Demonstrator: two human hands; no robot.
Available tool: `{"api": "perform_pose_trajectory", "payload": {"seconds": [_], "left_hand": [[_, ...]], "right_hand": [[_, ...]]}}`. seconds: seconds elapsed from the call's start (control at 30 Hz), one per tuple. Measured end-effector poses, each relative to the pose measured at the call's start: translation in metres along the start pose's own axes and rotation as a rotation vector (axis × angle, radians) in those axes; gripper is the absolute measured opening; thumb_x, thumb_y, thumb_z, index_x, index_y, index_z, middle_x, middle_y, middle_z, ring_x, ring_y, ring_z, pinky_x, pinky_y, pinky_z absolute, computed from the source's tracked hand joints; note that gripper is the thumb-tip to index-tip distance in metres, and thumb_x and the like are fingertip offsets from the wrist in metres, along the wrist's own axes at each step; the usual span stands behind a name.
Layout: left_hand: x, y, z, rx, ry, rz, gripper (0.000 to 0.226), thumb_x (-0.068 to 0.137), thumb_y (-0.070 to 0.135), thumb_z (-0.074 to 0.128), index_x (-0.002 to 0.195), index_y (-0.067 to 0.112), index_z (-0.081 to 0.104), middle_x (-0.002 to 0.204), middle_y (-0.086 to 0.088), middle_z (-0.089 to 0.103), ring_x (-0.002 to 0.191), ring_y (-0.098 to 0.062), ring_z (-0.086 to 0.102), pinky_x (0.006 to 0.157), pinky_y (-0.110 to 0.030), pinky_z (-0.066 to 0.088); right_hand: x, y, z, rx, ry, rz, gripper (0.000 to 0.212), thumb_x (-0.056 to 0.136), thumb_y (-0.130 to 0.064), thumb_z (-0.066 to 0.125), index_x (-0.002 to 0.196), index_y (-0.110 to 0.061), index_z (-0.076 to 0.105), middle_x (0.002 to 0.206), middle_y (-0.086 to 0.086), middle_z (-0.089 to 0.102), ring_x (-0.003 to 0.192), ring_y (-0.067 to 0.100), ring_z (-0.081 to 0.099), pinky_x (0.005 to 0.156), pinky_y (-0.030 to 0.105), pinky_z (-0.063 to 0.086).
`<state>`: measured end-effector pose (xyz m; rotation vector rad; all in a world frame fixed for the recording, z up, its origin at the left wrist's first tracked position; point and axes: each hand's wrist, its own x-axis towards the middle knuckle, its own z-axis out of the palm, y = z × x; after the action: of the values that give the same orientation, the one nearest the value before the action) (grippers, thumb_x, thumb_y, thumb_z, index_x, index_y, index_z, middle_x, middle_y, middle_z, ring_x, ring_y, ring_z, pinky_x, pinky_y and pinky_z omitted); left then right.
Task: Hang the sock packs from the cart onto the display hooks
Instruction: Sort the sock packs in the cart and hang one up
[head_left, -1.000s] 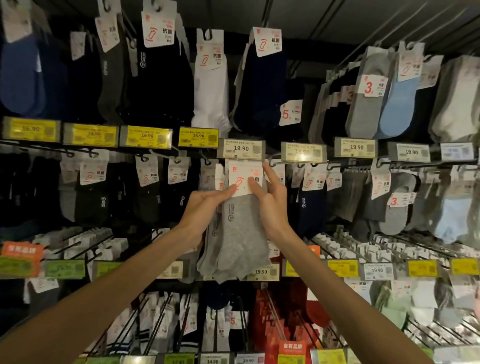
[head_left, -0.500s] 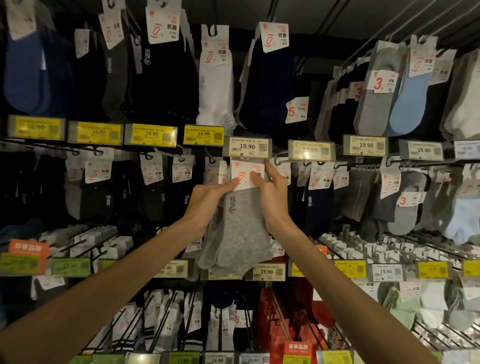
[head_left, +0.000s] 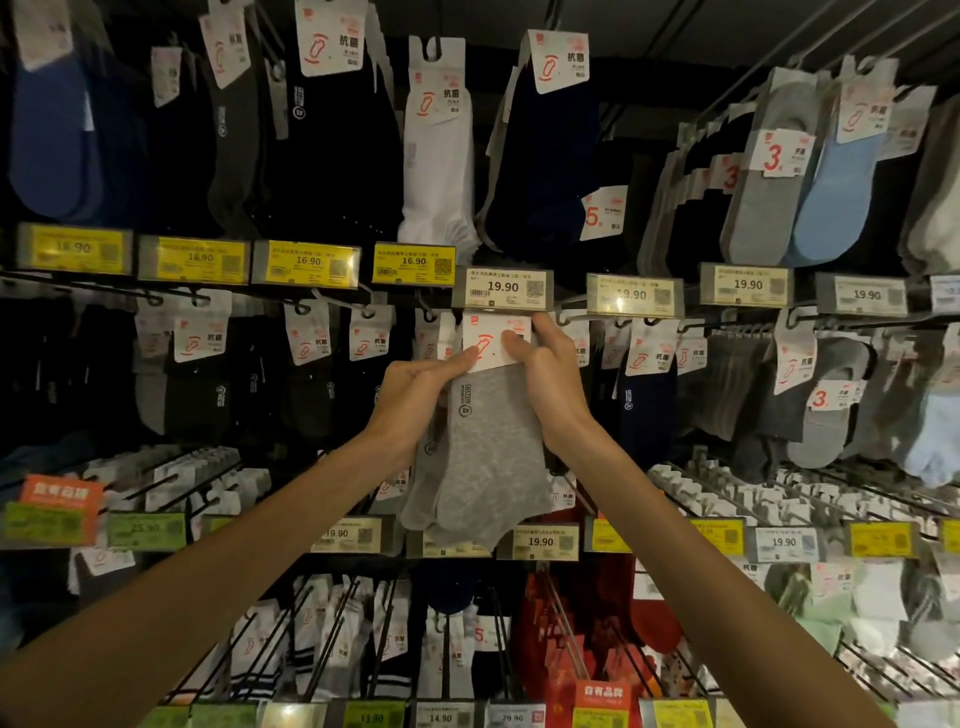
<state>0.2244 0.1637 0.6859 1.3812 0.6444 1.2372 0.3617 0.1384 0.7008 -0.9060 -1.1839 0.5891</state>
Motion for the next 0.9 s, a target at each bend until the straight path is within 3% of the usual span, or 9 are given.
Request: {"api": "perform_pose_trajectory", "payload": {"seconds": [0.13,0.3,0.53,0.67,0.9], "left_hand": [[0.000,0.002,0.001,0.025,0.010,0.016,0.021,0.090,0.029,0.069,0.097,0.010,0.077,0.092,-0.006,0.077,0.085,-0.018,0.074,0.071,-0.024,0.055],[0.002,0.003,0.004,0.087,0.041,0.027,0.022,0.089,0.030,0.071,0.092,0.010,0.077,0.089,-0.006,0.077,0.083,-0.019,0.074,0.070,-0.024,0.055],[0.003,-0.001,0.007,0.071,0.077,-0.010,0.020,0.088,0.028,0.072,0.091,0.008,0.077,0.087,-0.006,0.077,0.079,-0.018,0.073,0.062,-0.021,0.053],[0.003,0.001,0.006,0.069,0.072,-0.011,0.020,0.088,0.028,0.072,0.093,0.009,0.077,0.089,-0.006,0.077,0.082,-0.018,0.073,0.067,-0.022,0.054],[0.003,0.004,0.007,0.044,0.063,-0.028,0.022,0.087,0.027,0.074,0.094,0.007,0.077,0.089,-0.007,0.077,0.081,-0.020,0.073,0.062,-0.021,0.056]], "right_hand": [[0.003,0.002,0.001,0.070,0.045,0.007,0.027,0.096,-0.014,0.056,0.122,-0.022,0.058,0.109,-0.004,0.071,0.100,0.013,0.069,0.088,0.037,0.057],[0.013,0.000,-0.002,0.062,0.052,0.023,0.028,0.096,-0.017,0.058,0.123,-0.025,0.054,0.111,-0.003,0.068,0.100,0.013,0.068,0.087,0.033,0.057],[0.037,-0.013,-0.001,0.032,0.043,0.117,0.021,0.097,-0.009,0.054,0.111,-0.024,0.060,0.100,0.002,0.071,0.081,0.013,0.069,0.067,0.028,0.059],[0.045,-0.013,-0.001,0.059,0.064,0.164,0.017,0.096,-0.010,0.059,0.097,-0.027,0.063,0.098,0.007,0.072,0.080,0.019,0.071,0.070,0.036,0.059],[0.049,-0.008,0.002,0.057,0.119,0.051,0.024,0.091,0.000,0.060,0.111,-0.013,0.062,0.103,0.010,0.072,0.088,0.023,0.071,0.071,0.037,0.060]]}}
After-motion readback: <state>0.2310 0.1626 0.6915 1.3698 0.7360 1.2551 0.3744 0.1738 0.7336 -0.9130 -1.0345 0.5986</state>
